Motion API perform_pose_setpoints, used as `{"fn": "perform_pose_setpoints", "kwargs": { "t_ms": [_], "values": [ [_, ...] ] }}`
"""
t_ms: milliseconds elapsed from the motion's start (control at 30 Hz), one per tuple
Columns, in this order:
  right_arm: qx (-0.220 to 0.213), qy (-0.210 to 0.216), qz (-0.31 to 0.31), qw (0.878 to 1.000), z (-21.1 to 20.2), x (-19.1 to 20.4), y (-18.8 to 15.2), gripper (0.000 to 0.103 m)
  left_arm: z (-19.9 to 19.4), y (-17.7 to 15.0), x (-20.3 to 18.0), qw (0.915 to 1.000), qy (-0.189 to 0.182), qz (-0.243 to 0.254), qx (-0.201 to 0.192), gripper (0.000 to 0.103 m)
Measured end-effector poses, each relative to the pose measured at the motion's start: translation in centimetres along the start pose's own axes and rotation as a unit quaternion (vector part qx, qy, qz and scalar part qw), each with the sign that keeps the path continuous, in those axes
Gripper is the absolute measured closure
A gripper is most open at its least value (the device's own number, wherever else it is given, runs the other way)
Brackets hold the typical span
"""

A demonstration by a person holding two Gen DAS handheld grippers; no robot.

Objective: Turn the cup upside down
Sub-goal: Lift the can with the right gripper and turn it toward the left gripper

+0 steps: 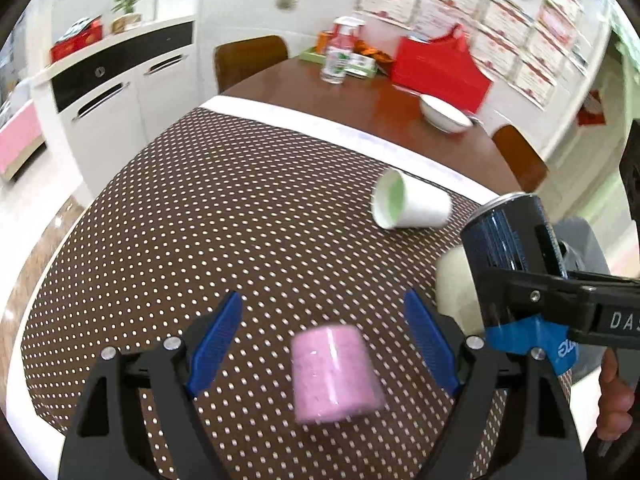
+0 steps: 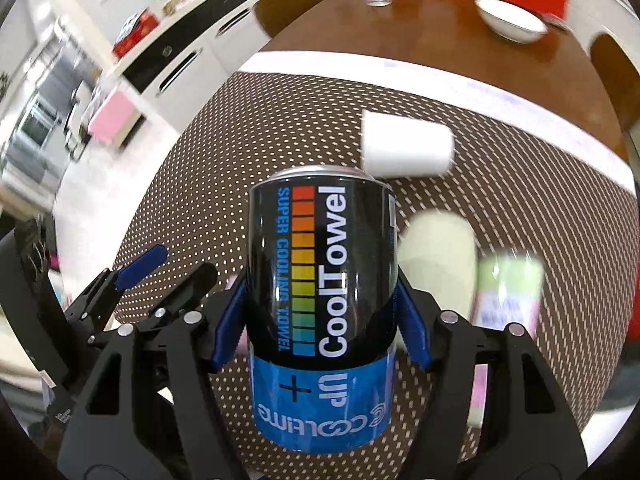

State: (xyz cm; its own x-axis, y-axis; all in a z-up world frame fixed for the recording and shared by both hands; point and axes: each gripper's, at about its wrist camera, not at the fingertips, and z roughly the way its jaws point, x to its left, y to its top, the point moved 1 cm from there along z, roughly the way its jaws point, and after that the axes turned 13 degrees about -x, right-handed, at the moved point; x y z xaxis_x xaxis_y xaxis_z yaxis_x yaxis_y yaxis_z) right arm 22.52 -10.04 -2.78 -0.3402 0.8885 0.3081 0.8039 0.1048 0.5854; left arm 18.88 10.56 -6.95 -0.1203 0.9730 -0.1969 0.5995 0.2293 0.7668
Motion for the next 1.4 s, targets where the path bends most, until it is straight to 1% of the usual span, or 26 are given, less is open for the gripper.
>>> {"fn": "perform_pose_setpoints", "kwargs": {
  "t_ms": [100, 167, 267, 333, 433, 500, 600, 800, 933, 1100, 1233, 1267, 1367, 1400],
  "values": [
    [-0.019, -0.001, 0.027, 0.999, -2.0, -0.9, -1.9, 0.038, -1.3, -0.5, -1.0, 0.9997, -0.013, 0.019, 0.001, 0.022],
    [-0.025, -0.001, 0.039, 0.999, -2.6, -0.8, -2.7, 0.038, -2.2, -1.0, -1.6, 0.9992, -0.019, 0.035, 0.000, 0.021],
    [-0.032, 0.000, 0.067, 0.997, -3.9, -1.3, -4.7, 0.038, -3.4, -1.8, -2.6, 0.9979, -0.025, 0.059, -0.004, 0.022],
    [-0.040, -0.002, 0.082, 0.996, -4.7, -1.5, -5.9, 0.038, -4.1, -2.6, -3.1, 0.9966, -0.032, 0.076, 0.004, 0.022],
    [-0.052, -0.014, 0.099, 0.994, -5.3, -1.5, -7.6, 0.038, -4.9, -3.5, -3.5, 0.9946, -0.038, 0.097, 0.008, 0.021],
    [-0.053, -0.014, 0.108, 0.993, -5.3, -1.4, -8.5, 0.038, -5.5, -4.3, -3.6, 0.9935, -0.032, 0.109, 0.008, 0.021],
    [-0.051, -0.019, 0.118, 0.992, -5.4, -1.4, -10.1, 0.038, -6.0, -5.4, -3.7, 0.9913, -0.035, 0.126, 0.017, 0.021],
    [-0.042, -0.041, 0.134, 0.989, -3.6, -1.1, -12.3, 0.038, -5.4, -7.1, -3.2, 0.9876, -0.029, 0.150, 0.037, 0.021],
    [-0.023, -0.038, 0.140, 0.989, -1.9, -0.7, -13.2, 0.038, -5.0, -8.0, -2.7, 0.9863, -0.027, 0.156, 0.046, 0.021],
    [-0.014, -0.037, 0.148, 0.988, -0.7, -0.4, -13.8, 0.038, -4.2, -8.9, -2.0, 0.9853, -0.028, 0.159, 0.055, 0.021],
    [-0.008, -0.040, 0.151, 0.988, 0.6, -0.3, -13.8, 0.037, -3.4, -9.3, -1.4, 0.9851, -0.021, 0.160, 0.059, 0.021],
    [-0.001, -0.038, 0.158, 0.987, 1.0, -0.3, -13.8, 0.036, -3.3, -9.4, -1.2, 0.9854, -0.019, 0.158, 0.061, 0.021],
    [0.000, -0.034, 0.163, 0.986, 1.7, -0.3, -13.4, 0.026, -3.0, -9.5, -0.9, 0.9856, -0.018, 0.155, 0.064, 0.021],
    [-0.002, -0.031, 0.162, 0.986, 1.8, 0.0, -13.1, 0.025, -2.9, -9.6, -0.8, 0.9856, -0.016, 0.155, 0.065, 0.021]
  ]
}}
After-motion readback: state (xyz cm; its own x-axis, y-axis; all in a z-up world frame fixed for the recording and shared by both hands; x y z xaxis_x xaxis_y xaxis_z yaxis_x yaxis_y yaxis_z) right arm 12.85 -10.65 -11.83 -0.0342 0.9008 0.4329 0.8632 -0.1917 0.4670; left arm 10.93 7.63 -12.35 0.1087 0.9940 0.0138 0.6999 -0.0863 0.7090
